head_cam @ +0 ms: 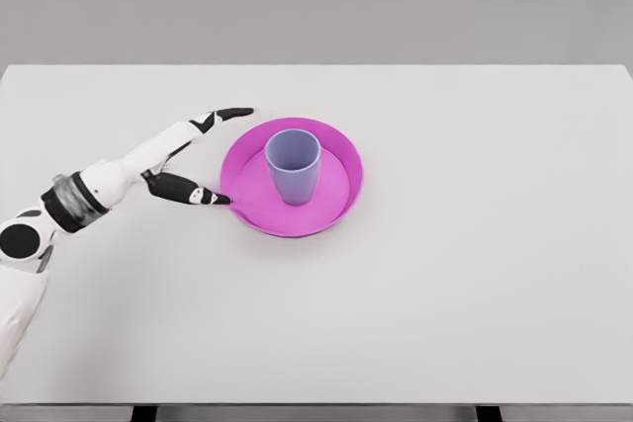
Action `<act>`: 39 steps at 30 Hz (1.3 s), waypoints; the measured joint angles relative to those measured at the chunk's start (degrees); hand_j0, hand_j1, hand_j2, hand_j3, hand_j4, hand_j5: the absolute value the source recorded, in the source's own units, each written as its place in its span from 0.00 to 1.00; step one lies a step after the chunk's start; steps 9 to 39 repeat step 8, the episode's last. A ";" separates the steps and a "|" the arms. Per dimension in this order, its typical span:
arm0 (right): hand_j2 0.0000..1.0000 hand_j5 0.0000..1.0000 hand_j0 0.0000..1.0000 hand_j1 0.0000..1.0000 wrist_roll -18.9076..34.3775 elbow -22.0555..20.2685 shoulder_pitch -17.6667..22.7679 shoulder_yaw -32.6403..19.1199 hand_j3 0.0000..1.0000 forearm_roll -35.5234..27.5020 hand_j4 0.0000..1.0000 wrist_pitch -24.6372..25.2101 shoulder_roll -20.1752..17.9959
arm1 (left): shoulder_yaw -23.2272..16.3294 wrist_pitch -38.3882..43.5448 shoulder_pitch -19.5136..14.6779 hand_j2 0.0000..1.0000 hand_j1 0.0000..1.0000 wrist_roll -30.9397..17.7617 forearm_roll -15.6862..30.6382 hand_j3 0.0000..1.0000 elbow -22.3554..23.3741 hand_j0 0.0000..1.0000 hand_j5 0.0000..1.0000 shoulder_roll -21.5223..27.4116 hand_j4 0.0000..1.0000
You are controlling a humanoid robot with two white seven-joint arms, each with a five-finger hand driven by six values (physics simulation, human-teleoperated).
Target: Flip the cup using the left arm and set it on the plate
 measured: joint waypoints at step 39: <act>1.00 1.00 1.00 1.00 0.00 0.00 0.00 0.00 1.00 0.00 1.00 0.00 0.00 | 5.97 -2.37 5.98 1.00 1.00 0.00 5.37 1.00 1.16 1.00 1.00 12.17 1.00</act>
